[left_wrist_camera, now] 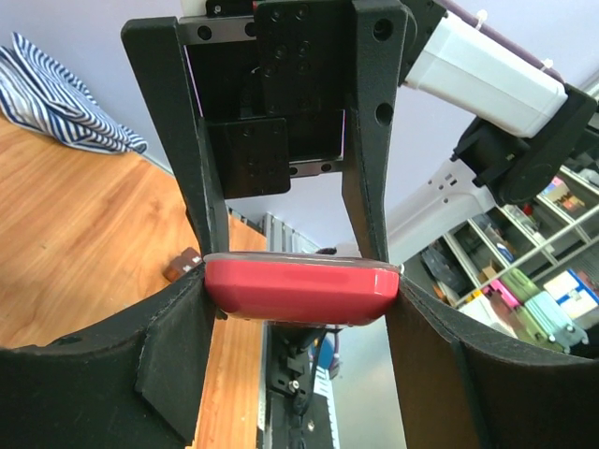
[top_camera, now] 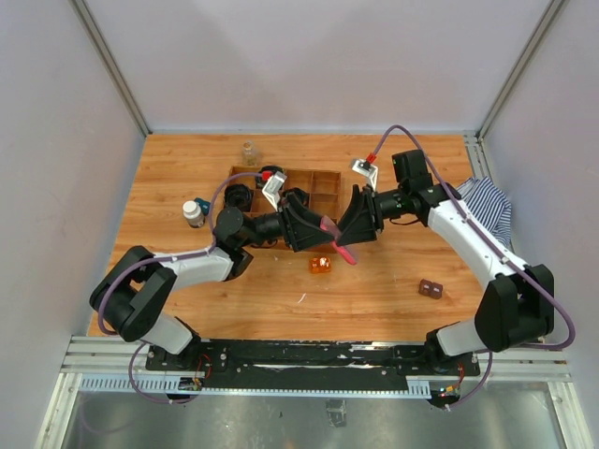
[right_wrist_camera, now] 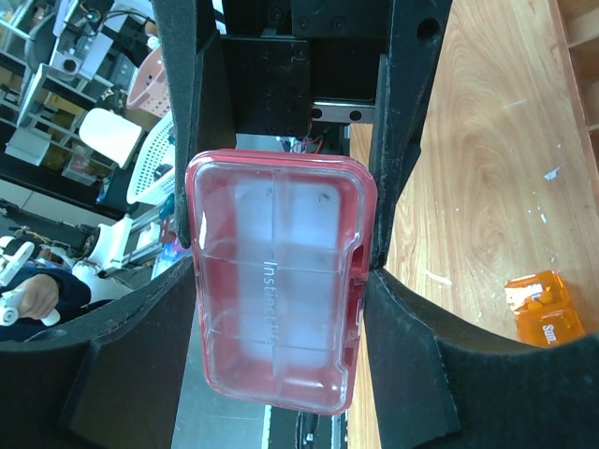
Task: Sort the pills into containers
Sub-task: Open the pill container at the center of the board.
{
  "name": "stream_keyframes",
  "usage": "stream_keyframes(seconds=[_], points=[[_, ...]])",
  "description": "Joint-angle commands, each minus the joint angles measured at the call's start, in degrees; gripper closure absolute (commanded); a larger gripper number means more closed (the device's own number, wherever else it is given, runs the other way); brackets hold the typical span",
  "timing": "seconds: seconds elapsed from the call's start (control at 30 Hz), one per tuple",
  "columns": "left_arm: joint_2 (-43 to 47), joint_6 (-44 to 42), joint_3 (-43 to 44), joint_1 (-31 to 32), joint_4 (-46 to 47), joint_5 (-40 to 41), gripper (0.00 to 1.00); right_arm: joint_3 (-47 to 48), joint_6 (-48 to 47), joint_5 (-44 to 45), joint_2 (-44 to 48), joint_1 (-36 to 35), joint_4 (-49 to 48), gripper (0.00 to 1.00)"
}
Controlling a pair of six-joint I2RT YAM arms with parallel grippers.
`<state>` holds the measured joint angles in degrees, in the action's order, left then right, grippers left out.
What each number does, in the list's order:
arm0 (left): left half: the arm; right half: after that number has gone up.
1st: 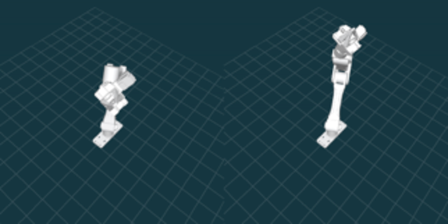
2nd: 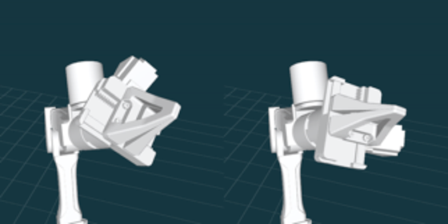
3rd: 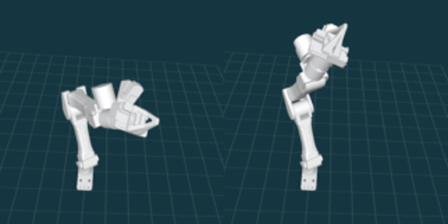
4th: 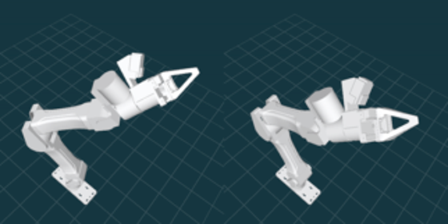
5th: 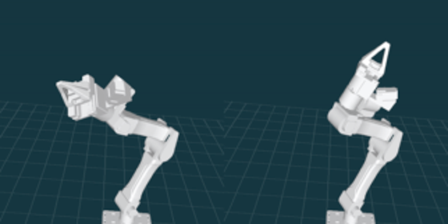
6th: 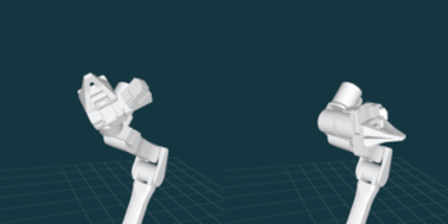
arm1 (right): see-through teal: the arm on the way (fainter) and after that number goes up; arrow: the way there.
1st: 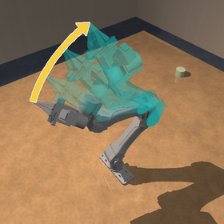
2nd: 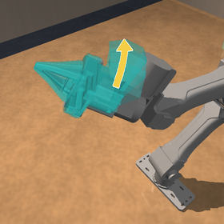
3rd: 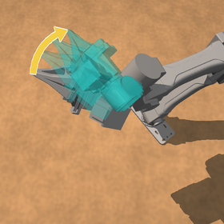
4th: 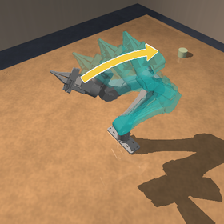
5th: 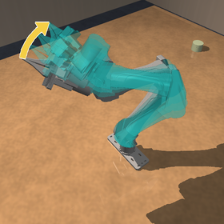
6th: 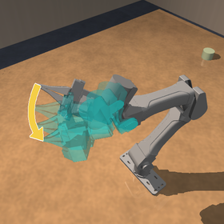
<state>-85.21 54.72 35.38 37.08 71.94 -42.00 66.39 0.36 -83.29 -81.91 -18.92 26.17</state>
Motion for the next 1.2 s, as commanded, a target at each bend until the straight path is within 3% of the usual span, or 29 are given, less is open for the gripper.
stream_keyframes(seconds=[0.0, 0.13, 0.2, 0.6, 0.7, 0.8, 0.87, 0.93, 1.03, 1.17], points=[[-1.0, 1.1, 0.5, -0.4, 3.9, -4.1, 1.0, 1.9, -7.9, -1.5, 3.7, 0.6, 9.0, 0.6], [0.0, 0.3, 1.0, -0.4, 1.7, -3.3, 1.0, 2.0, -10.1, -0.3, 5.2, 0.6, 9.8, 0.3], [0.8, -0.7, 1.5, -0.4, -0.9, -3.0, 1.0, 2.1, -12.7, 2.1, 5.9, 0.0, 11.0, 0.24], [2.5, -2.5, 2.3, -0.4, -6.1, 0.2, 1.0, 2.2, -14.1, 10.8, 5.9, -5.4, 13.0, 0.19], [2.7, -2.6, 2.5, -0.3, -6.3, 0.6, 1.0, 1.8, -12.3, 10.4, 5.6, -5.5, 11.5, 0.26], [3.1, -2.6, 2.3, -0.3, -6.4, 1.8, 0.98, 1.3, -10.0, 9.4, 5.7, -5.4, 9.8, 0.53], [3.5, -2.7, 2.2, -0.3, -6.3, 2.8, 0.94, 0.8, -8.8, 8.7, 5.8, -5.4, 8.6, 0.66], [3.9, -2.5, 2.1, -0.3, -5.8, 3.7, 0.82, 0.2, -7.3, 7.6, 5.8, -5.1, 7.3, 0.74], [4.8, -2.2, 1.5, -0.3, -4.1, 4.8, 0.55, -0.5, -5.2, 5.8, 5.8, -4.2, 5.3, 0.84], [6.4, -2.1, -0.4, -0.3, -0.2, 6.2, 0.22, -1.3, -2.9, 3.5, 6.0, -2.6, 3.0, 0.9]])
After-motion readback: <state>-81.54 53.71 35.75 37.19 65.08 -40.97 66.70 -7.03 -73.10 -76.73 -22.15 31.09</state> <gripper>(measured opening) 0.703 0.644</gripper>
